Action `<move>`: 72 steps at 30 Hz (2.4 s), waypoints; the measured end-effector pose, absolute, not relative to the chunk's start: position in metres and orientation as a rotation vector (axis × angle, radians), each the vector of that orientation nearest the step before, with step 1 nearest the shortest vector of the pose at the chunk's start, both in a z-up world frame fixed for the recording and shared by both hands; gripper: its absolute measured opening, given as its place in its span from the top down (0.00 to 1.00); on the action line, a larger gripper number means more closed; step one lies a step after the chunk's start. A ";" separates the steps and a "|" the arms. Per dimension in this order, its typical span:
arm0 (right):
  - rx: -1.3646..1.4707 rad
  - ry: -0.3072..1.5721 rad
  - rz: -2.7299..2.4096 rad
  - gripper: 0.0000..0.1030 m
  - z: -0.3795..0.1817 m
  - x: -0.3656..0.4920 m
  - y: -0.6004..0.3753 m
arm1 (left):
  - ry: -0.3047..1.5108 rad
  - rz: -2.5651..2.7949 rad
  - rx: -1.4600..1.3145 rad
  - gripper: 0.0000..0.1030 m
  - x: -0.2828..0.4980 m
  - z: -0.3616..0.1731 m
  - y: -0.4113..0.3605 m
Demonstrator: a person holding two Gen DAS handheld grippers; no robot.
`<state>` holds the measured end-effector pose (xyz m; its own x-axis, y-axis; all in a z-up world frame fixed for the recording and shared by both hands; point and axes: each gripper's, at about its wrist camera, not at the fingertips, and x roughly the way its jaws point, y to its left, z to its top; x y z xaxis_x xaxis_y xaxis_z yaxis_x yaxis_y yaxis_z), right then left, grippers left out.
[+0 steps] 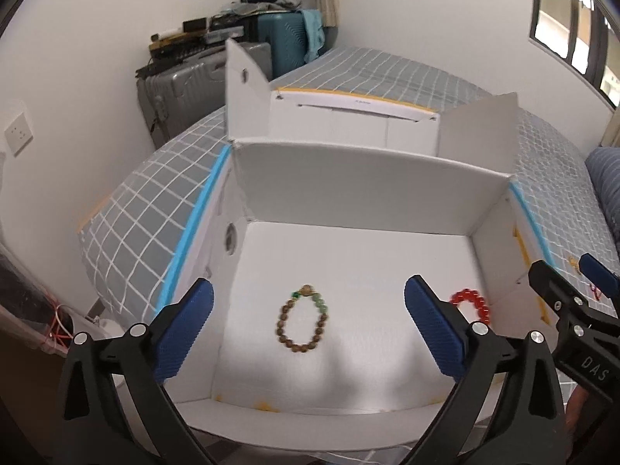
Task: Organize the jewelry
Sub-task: 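Open the left tool and the right tool to drop both bracelets in the box, then move both tools back over the remaining bracelets on the bed, then grasp the pink-white bead bracelet with the left tool while the right tool grasps the multicolour bead bracelet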
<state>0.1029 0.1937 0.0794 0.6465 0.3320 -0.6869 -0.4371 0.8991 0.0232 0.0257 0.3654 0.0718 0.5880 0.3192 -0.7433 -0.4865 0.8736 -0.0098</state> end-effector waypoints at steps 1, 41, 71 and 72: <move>-0.147 0.744 0.432 0.07 0.082 0.103 0.186 | 0.813 0.469 -0.218 0.05 0.026 0.073 0.361; 0.002 0.874 -0.036 0.07 0.039 0.091 -0.169 | 0.868 0.015 -0.053 0.06 0.103 0.044 0.063; 0.047 1.101 -0.077 0.12 -0.058 0.116 -0.230 | 1.045 0.060 -0.025 0.09 0.166 -0.071 0.045; 0.038 1.104 -0.077 0.16 -0.059 0.117 -0.229 | 1.048 0.062 -0.023 0.13 0.166 -0.071 0.045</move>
